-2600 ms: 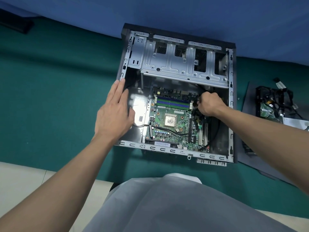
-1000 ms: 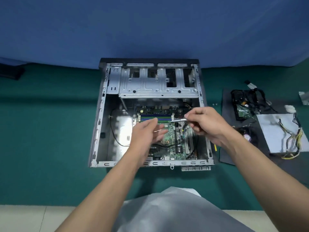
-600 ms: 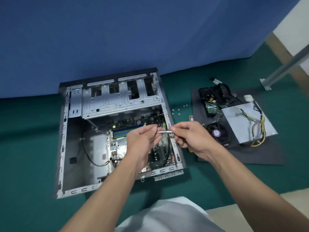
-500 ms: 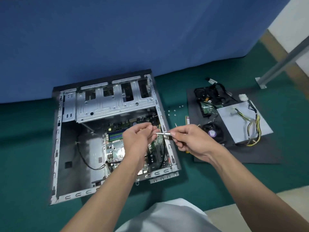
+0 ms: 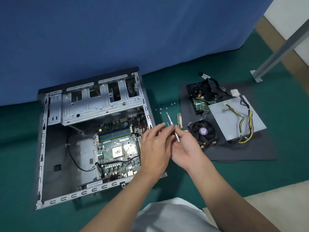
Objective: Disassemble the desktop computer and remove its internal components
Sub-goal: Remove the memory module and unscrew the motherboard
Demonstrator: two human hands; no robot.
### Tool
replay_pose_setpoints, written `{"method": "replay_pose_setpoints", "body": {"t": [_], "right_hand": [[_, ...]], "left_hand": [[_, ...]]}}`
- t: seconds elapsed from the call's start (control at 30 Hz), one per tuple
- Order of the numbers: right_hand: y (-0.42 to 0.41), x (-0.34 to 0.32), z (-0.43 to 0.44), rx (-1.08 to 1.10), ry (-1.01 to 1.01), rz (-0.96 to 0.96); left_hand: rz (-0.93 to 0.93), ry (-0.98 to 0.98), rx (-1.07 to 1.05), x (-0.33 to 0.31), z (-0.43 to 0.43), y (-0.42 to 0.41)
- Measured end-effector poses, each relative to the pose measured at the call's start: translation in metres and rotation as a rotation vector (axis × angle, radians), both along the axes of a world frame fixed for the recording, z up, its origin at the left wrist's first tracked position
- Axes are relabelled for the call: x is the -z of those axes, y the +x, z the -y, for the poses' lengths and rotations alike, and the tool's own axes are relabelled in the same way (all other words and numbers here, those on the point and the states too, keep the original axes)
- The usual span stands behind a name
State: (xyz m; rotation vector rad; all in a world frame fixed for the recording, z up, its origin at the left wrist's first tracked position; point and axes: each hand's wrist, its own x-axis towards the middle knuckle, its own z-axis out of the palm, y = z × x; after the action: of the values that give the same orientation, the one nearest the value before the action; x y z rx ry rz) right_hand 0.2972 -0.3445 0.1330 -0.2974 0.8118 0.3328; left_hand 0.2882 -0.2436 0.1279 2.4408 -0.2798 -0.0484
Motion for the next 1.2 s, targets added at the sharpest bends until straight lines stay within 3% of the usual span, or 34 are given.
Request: {"method": "replay_pose_setpoints", "body": {"t": [0.13,0.23,0.43,0.7,0.8,1.1,1.2], "right_hand": [[0.007,0.022,0.008,0.018,-0.149,-0.054],[0.011,0.045,0.016,-0.052,-0.284,-0.092],[0.02,0.078,0.013,-0.216,-0.344,-0.119],[0.033,0.08,0.017,-0.381,-0.444,-0.128],[0.037,0.064,0.021,-0.417,-0.49,-0.064],[0.058,-0.013,-0.018,-0.474,-1.066,0.405],[0.06,-0.029,-0.047,-0.608,-1.239,0.569]], "left_hand": [[0.037,0.07,0.134,0.008,-0.011,-0.006],[0.022,0.182,0.088,0.012,-0.036,-0.011],[0.011,0.432,-0.03,0.014,-0.094,-0.02],[-0.096,0.445,-0.131,0.015,-0.127,-0.029],[-0.077,0.459,-0.156,0.014,-0.14,-0.034],[-0.066,0.501,-0.295,0.013,-0.194,-0.045],[-0.077,0.521,-0.309,0.012,-0.213,-0.047]]}}
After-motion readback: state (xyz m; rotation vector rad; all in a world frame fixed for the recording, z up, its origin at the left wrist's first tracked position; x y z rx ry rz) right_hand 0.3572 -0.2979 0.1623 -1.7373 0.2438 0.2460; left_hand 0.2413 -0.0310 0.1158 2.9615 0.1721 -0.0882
